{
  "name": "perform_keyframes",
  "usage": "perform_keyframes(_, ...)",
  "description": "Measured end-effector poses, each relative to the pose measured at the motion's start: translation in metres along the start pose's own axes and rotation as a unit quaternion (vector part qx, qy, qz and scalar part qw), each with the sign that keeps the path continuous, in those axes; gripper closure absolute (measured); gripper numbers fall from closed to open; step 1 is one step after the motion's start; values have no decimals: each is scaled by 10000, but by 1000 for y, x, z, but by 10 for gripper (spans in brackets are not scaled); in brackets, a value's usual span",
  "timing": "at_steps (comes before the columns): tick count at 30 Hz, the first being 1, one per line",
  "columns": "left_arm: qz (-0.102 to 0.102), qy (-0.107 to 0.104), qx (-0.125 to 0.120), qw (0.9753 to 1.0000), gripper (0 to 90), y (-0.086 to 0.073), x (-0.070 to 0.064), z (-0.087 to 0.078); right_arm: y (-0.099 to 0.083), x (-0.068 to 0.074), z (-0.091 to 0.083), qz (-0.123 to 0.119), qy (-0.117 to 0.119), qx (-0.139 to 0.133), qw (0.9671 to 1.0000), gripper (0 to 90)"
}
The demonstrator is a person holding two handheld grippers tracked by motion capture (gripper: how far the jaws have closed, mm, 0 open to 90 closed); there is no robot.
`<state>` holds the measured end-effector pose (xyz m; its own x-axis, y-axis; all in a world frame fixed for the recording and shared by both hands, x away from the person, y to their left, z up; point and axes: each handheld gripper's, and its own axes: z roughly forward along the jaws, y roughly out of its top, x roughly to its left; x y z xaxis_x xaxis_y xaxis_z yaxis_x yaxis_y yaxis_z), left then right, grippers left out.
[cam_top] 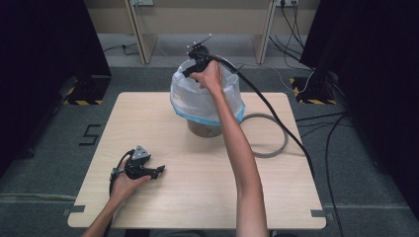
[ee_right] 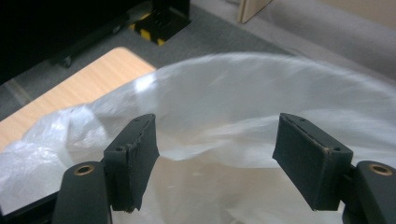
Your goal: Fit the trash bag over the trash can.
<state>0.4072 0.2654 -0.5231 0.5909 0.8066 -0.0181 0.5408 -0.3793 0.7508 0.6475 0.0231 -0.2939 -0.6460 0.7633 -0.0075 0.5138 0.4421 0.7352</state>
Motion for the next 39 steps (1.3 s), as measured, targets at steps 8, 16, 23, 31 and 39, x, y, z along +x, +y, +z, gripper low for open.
perform_keyframes(8, 10, 0, 12, 10000, 198, 0, 0, 0, -5, 6, 14, -102, -11, 246, 9996, 303)
perform_keyframes(16, 1, 0, 1, 10000, 198, 0, 0, 0, 3, -5, -7, 164, -131, -200, 9996, 300)
perform_keyframes(23, 0, 0, 1, 10000, 198, 0, 0, 0, 11, -20, -36, 429, -92, -623, 9971, 299)
perform_keyframes(31, 0, 1, 0, 10000, 198, 0, 0, 0, 6, -45, -85, 442, -428, -841, 9946, 300)
perform_keyframes(39, 0, 1, -1, 10000, 198, 0, 0, 0, -26, -77, -104, 622, -694, -798, 9924, 299)
